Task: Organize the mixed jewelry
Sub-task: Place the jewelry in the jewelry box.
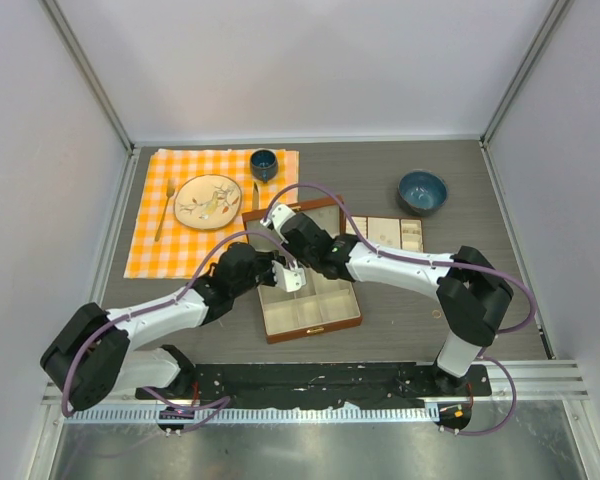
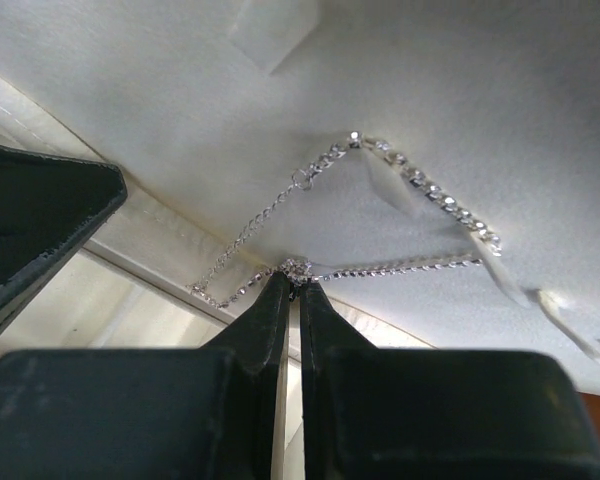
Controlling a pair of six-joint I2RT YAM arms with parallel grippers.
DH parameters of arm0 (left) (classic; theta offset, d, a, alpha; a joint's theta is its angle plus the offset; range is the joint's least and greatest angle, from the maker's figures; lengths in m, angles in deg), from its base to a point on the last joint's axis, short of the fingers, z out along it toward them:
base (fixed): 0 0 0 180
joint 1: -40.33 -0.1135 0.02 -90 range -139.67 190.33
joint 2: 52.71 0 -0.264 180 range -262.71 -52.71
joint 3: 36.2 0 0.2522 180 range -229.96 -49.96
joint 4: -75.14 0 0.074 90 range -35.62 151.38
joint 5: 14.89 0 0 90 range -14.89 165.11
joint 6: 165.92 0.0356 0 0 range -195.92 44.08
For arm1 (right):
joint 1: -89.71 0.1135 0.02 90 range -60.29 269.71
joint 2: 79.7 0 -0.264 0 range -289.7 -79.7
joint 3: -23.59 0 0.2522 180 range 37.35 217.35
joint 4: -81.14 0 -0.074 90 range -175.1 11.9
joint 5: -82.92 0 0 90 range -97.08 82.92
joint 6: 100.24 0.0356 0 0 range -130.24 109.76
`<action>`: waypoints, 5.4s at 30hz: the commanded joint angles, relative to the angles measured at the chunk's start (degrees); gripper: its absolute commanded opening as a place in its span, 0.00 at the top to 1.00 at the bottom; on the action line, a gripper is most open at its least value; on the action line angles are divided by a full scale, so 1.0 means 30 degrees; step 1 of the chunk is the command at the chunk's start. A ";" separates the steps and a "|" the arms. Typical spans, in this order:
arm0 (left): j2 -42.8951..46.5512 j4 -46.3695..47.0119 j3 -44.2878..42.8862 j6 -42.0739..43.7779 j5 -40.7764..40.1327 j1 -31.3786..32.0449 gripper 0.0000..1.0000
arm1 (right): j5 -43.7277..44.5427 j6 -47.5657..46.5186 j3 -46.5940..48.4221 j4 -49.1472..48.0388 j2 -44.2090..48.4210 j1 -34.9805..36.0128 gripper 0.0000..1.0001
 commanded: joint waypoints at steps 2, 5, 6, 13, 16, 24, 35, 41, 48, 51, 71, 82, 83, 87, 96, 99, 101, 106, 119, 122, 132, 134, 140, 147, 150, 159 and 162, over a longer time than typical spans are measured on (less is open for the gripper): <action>0.0809 0.0049 -0.0134 -0.0437 0.0728 0.0032 1.00 | -0.0541 -0.0027 -0.0579 -0.0581 0.0958 -0.0025 0.99; 0.0839 0.0019 -0.0134 -0.0555 0.0641 0.0003 1.00 | -0.0863 -0.0085 -0.0784 -0.0581 0.1134 -0.0054 0.99; 0.0838 0.0077 -0.0133 -0.0642 0.0640 0.0003 0.98 | -0.0893 -0.0057 -0.0843 -0.0523 0.1164 -0.0054 0.99; 0.0750 -0.0039 -0.0250 -0.0760 0.0873 0.0032 0.68 | -0.1478 -0.0144 -0.0873 -0.0289 0.1573 -0.0054 0.99; 0.0634 -0.0069 -0.0309 -0.0877 0.0875 0.0003 0.61 | -0.1918 -0.0173 -0.0843 -0.0142 0.1691 -0.0054 0.99; 0.1276 -0.0390 -0.0485 -0.1697 0.1372 0.0003 0.60 | -0.2300 -0.0203 -0.0872 0.0035 0.1604 -0.0054 0.99; 0.0840 -0.0245 -0.0778 -0.1670 0.1315 0.0003 0.59 | -0.2212 -0.0202 -0.0814 0.0063 0.1428 -0.0083 0.99; 0.0166 0.0311 -0.0661 -0.1258 0.0700 0.0003 0.60 | -0.2212 -0.0173 -0.0814 0.0064 0.1457 -0.0083 0.99; -0.0420 0.0810 -0.0719 -0.1053 0.0377 0.0003 0.64 | -0.2212 -0.0202 -0.0960 0.0034 0.1603 -0.0083 0.99; -0.0567 0.0752 -0.0836 -0.1024 0.0318 0.0003 0.70 | -0.2241 -0.0173 -0.0961 0.0034 0.1662 -0.0112 0.99; 0.0749 -0.2763 -0.1334 -0.1492 0.2221 0.0003 1.00 | -0.2212 -0.0115 -0.1077 -0.0112 0.1691 -0.0230 0.99; 0.0487 -0.2940 -0.1452 -0.1698 0.2281 0.0003 1.00 | -0.2328 0.0031 -0.0785 0.0005 0.2218 -0.0464 0.93; 0.0458 -0.2853 -0.1452 -0.1698 0.2252 0.0003 1.00 | -0.2474 0.0061 -0.0756 0.0063 0.2306 -0.0522 0.92; 0.0282 -0.2589 -0.1452 -0.1785 0.2105 0.0003 1.00 | -0.3235 0.0295 -0.0551 0.0414 0.2570 -0.0698 0.81; 0.0457 -0.2471 -0.1422 -0.2137 0.2339 0.0003 1.00 | -0.5578 0.1115 -0.0433 0.0796 0.3156 -0.1664 0.62; 0.0458 -0.2559 -0.1422 -0.2196 0.2427 0.0003 1.00 | -0.6400 0.1291 -0.0229 0.0942 0.3156 -0.1900 0.58; 0.0516 -0.2646 -0.1451 -0.2284 0.2486 0.0003 1.00 | -0.6810 0.1349 -0.0053 0.1001 0.3098 -0.1871 0.57; 0.0779 -0.2852 -0.1423 -0.2372 0.2749 0.0003 1.00 | -0.7368 0.1496 0.0357 0.1059 0.2863 -0.1900 0.55; 0.1131 -0.3261 -0.1481 -0.2606 0.3218 0.0032 1.00 | -0.6607 0.1584 0.1032 0.1031 0.1986 -0.1900 0.56; 0.1248 -0.3350 -0.1481 -0.2664 0.3189 0.0091 1.00 | -0.6489 0.1555 0.1090 0.1001 0.1867 -0.1871 0.56; 0.1717 -0.2910 -0.1656 -0.2548 0.1375 0.0120 0.98 | -0.5581 0.1555 0.1119 0.0855 0.1691 -0.1871 0.57; 0.1776 -0.2823 -0.1715 -0.2431 0.0994 0.0120 0.91 | -0.5464 0.1584 0.1149 0.0855 0.1603 -0.1870 0.57; 0.1688 -0.2326 -0.1686 -0.2079 0.0026 0.0120 0.72 | -0.5288 0.1584 0.1383 0.0855 0.1399 -0.1870 0.59; 0.1834 -0.1973 -0.1774 -0.2166 -0.0327 0.0120 0.66 | -0.5083 0.1555 0.1471 0.0884 0.1310 -0.1782 0.60; 0.1951 -0.1973 -0.1891 -0.2254 -0.0414 0.0120 0.65 | -0.5054 0.1496 0.1471 0.0884 0.1281 -0.1753 0.60; 0.1718 -0.1447 -0.1862 -0.2020 -0.0853 0.0120 0.58 | -0.5083 0.1467 0.1354 0.0884 0.1310 -0.1753 0.61; 0.1455 -0.1066 -0.1774 -0.1786 -0.0883 0.0120 0.56 | -0.5141 0.1467 0.1325 0.0884 0.1339 -0.1753 0.61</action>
